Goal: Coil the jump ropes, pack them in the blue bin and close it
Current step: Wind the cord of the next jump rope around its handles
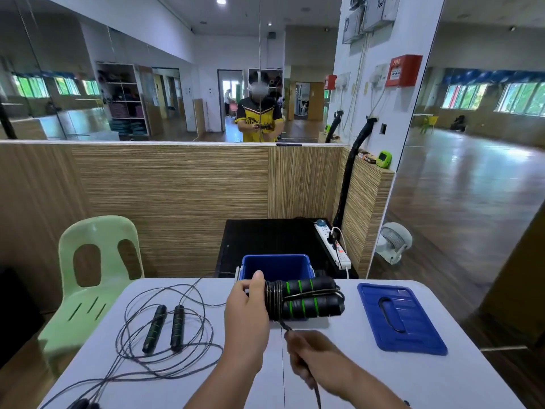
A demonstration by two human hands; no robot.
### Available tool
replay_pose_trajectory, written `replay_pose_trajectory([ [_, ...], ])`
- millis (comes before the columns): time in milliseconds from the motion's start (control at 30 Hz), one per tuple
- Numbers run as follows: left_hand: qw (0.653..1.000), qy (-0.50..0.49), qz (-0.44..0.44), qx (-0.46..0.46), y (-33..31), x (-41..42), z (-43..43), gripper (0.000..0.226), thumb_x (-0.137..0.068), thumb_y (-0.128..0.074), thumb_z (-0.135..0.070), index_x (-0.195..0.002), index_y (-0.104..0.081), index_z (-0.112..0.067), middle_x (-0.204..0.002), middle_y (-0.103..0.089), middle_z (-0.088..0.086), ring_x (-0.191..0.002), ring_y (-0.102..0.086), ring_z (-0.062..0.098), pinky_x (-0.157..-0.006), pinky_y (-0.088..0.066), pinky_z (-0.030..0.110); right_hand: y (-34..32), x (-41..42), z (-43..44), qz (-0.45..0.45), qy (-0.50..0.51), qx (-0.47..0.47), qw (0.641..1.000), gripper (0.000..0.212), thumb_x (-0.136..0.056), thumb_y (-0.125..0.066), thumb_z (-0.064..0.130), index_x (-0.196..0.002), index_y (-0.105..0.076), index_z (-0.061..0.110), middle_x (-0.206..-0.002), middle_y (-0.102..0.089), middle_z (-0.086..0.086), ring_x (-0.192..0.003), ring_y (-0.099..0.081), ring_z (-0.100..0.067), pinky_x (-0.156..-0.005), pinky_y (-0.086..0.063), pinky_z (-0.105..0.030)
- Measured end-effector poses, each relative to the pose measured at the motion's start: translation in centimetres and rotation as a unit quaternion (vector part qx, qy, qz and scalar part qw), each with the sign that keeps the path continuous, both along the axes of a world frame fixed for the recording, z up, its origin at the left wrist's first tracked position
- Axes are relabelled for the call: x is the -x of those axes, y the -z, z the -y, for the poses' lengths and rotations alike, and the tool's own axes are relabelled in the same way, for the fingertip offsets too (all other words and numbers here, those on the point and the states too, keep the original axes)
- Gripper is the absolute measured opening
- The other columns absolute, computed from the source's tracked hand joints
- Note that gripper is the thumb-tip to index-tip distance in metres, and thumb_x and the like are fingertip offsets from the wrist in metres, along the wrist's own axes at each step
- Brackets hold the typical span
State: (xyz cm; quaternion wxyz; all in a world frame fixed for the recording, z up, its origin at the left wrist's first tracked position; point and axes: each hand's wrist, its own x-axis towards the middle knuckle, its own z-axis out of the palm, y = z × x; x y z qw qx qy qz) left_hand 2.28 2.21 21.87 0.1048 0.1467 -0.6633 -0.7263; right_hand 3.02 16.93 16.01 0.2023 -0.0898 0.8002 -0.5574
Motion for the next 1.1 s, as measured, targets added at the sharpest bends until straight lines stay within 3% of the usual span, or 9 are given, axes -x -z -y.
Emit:
replay_pose_trajectory([
  [100, 1.000, 0.019, -0.011, 0.018, -0.2, -0.2, 0.3, 0.037, -0.105, -0.050, -0.043, -0.090, -0.063, -0.011, -0.072, -0.062, 0.000, -0.057, -0.049, 0.012, -0.050, -0.036, 0.026, -0.9, 1.5, -1.5, -0.002, -0.014, -0.042, 0.999, 0.043, -0.101, -0.052, 0.045, -0.066, -0.048, 0.021, -0.055, -0.048, 0.005, -0.046, -0.040, -0.009, -0.050, -0.037, -0.025],
  [200, 0.999, 0.042, -0.006, 0.015, -0.3, -0.6, 0.5, 0.036, -0.104, -0.052, -0.038, -0.082, -0.060, -0.010, -0.069, -0.059, 0.002, -0.053, -0.048, 0.011, -0.044, -0.037, 0.020, -3.4, 2.6, -2.6, -0.028, -0.055, -0.140, 0.988, 0.041, -0.102, -0.051, 0.016, -0.062, -0.049, 0.020, -0.060, -0.052, 0.004, -0.051, -0.046, -0.004, -0.063, -0.050, -0.033],
  [300, 0.997, 0.067, -0.017, 0.026, -0.3, -0.9, 0.5, 0.034, -0.102, -0.054, -0.033, -0.078, -0.060, -0.009, -0.071, -0.060, 0.006, -0.058, -0.055, 0.016, -0.052, -0.048, 0.029, -6.1, 4.7, -3.4, -0.067, -0.088, -0.208, 0.972, 0.034, -0.095, -0.052, -0.002, -0.065, -0.053, 0.013, -0.058, -0.057, 0.010, -0.053, -0.051, 0.004, -0.074, -0.054, -0.036],
  [367, 0.995, 0.072, -0.024, 0.063, -0.1, -0.9, 0.6, 0.033, -0.101, -0.055, -0.034, -0.078, -0.059, -0.010, -0.070, -0.061, 0.009, -0.061, -0.057, 0.017, -0.058, -0.050, 0.040, -7.1, 6.1, -3.6, -0.105, -0.115, -0.241, 0.958, 0.023, -0.091, -0.059, 0.007, -0.069, -0.055, 0.009, -0.064, -0.050, 0.005, -0.057, -0.044, -0.003, -0.064, -0.044, -0.036],
  [467, 0.990, 0.075, -0.028, 0.115, 0.5, -1.0, 0.9, 0.030, -0.099, -0.056, -0.035, -0.080, -0.060, -0.013, -0.073, -0.065, 0.014, -0.064, -0.064, 0.024, -0.060, -0.056, 0.051, -9.5, 7.3, -4.0, -0.117, -0.139, -0.249, 0.951, 0.036, -0.094, -0.069, 0.029, -0.069, -0.049, 0.013, -0.058, -0.039, 0.006, -0.052, -0.036, -0.009, -0.053, -0.037, -0.027],
  [600, 0.985, 0.057, -0.015, 0.162, 1.4, -0.8, 1.0, 0.028, -0.099, -0.053, -0.040, -0.080, -0.060, -0.020, -0.070, -0.069, 0.004, -0.069, -0.068, 0.027, -0.061, -0.057, 0.045, -13.2, 7.0, -3.3, -0.144, -0.153, -0.258, 0.943, 0.038, -0.094, -0.070, 0.034, -0.070, -0.052, 0.011, -0.062, -0.042, 0.002, -0.047, -0.034, -0.005, -0.047, -0.032, -0.015],
  [800, 0.990, 0.018, -0.010, 0.142, 2.1, 0.1, 1.4, 0.031, -0.100, -0.051, -0.043, -0.082, -0.061, -0.019, -0.067, -0.065, -0.003, -0.061, -0.061, 0.014, -0.056, -0.049, 0.034, -14.1, 3.5, -0.9, -0.103, -0.060, -0.171, 0.978, 0.037, -0.102, -0.051, 0.026, -0.068, -0.053, 0.014, -0.055, -0.041, 0.003, -0.047, -0.034, -0.008, -0.042, -0.029, -0.015],
  [967, 0.990, -0.030, -0.014, 0.137, 2.8, 0.9, 1.5, 0.032, -0.102, -0.051, -0.044, -0.083, -0.062, -0.022, -0.066, -0.067, -0.003, -0.064, -0.063, 0.016, -0.064, -0.054, 0.042, -11.7, 0.3, 0.8, -0.049, 0.010, -0.077, 0.996, 0.031, -0.095, -0.045, 0.014, -0.070, -0.064, 0.016, -0.050, -0.045, 0.001, -0.044, -0.033, -0.013, -0.042, -0.023, -0.022],
  [1100, 0.989, -0.054, -0.015, 0.137, 2.7, 1.1, 1.0, 0.033, -0.103, -0.048, -0.046, -0.085, -0.061, -0.022, -0.069, -0.067, -0.002, -0.066, -0.062, 0.018, -0.063, -0.049, 0.038, -9.7, -1.9, 2.2, -0.049, 0.061, -0.014, 0.997, 0.028, -0.098, -0.043, 0.008, -0.079, -0.063, 0.008, -0.051, -0.047, -0.004, -0.038, -0.039, -0.007, -0.039, -0.030, -0.019],
])
